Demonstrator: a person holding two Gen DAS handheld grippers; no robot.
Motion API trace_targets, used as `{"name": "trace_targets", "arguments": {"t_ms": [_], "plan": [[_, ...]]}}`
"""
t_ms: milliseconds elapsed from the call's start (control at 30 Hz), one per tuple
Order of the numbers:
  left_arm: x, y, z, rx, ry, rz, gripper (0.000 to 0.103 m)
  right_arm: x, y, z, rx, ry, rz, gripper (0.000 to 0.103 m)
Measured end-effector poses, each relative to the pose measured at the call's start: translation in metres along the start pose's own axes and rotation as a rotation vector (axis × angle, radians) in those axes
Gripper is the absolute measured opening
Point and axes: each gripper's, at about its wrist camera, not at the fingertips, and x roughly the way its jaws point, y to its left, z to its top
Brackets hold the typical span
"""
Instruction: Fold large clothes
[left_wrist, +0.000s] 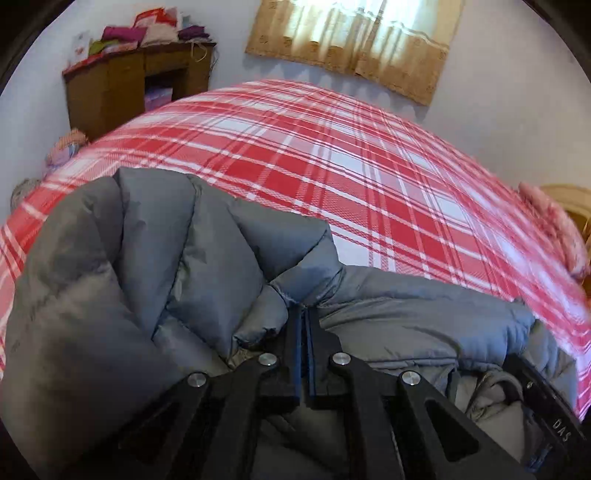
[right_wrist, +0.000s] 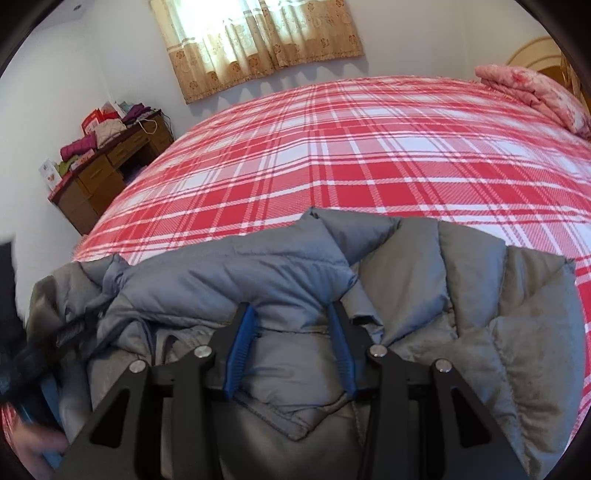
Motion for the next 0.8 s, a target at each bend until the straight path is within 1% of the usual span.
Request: {"name": "trace_targets", "arguments": {"t_ms": [33, 100, 133, 233, 267, 300, 333, 400, 500, 600, 633, 700, 767, 800], "plan": [[0.002, 0.000, 0.002, -0.005, 0.001, 0.001, 0.003, 0.000, 0.001, 0.000, 0.000, 0.000, -0.001, 0.044], [0.003, -0.005, 0.003, 0.018, -0.004, 0.021, 0.003, -0.001, -0.001, 0.000, 0.009, -0.003, 0.005, 0.045], [0.003, -0.005, 0.003, 0.019, -0.007, 0.020, 0.003, -0.003, -0.005, 0.000, 0.032, -0.012, 0.023, 0.045], [0.004, 0.002, 0.004, -0.002, -0.007, -0.009, 0.003, -0.011, -0.034, -0.004, 0.207, -0.060, 0.140, 0.045], [0.005, 0.002, 0.004, -0.003, -0.007, -0.011, 0.003, -0.008, -0.040, -0.005, 0.243, -0.048, 0.137, 0.039], [0.007, 0.001, 0.002, 0.003, -0.008, -0.006, 0.003, -0.005, -0.040, -0.004, 0.250, -0.026, 0.113, 0.028], [0.007, -0.003, 0.001, 0.016, -0.011, 0.009, 0.003, -0.002, -0.035, -0.001, 0.227, -0.009, 0.068, 0.026], [0.010, -0.010, -0.001, 0.045, -0.016, 0.042, 0.003, 0.001, -0.016, 0.003, 0.141, 0.016, -0.027, 0.027], [0.010, -0.017, -0.002, 0.082, -0.020, 0.082, 0.003, 0.008, 0.005, 0.007, 0.040, 0.038, -0.136, 0.027], [0.009, -0.014, -0.002, 0.073, -0.020, 0.071, 0.003, 0.010, 0.025, 0.004, -0.072, 0.029, -0.251, 0.027], [0.009, -0.012, -0.001, 0.064, -0.020, 0.061, 0.003, 0.009, 0.024, 0.002, -0.081, 0.023, -0.260, 0.027], [0.010, -0.010, -0.001, 0.055, -0.022, 0.049, 0.003, 0.009, 0.016, 0.003, -0.064, 0.019, -0.242, 0.027], [0.010, -0.009, -0.001, 0.047, -0.022, 0.040, 0.003, 0.009, 0.011, 0.005, -0.050, 0.036, -0.233, 0.027], [0.010, -0.009, -0.001, 0.046, -0.023, 0.039, 0.003, 0.008, 0.014, 0.009, -0.059, 0.057, -0.250, 0.028]]}}
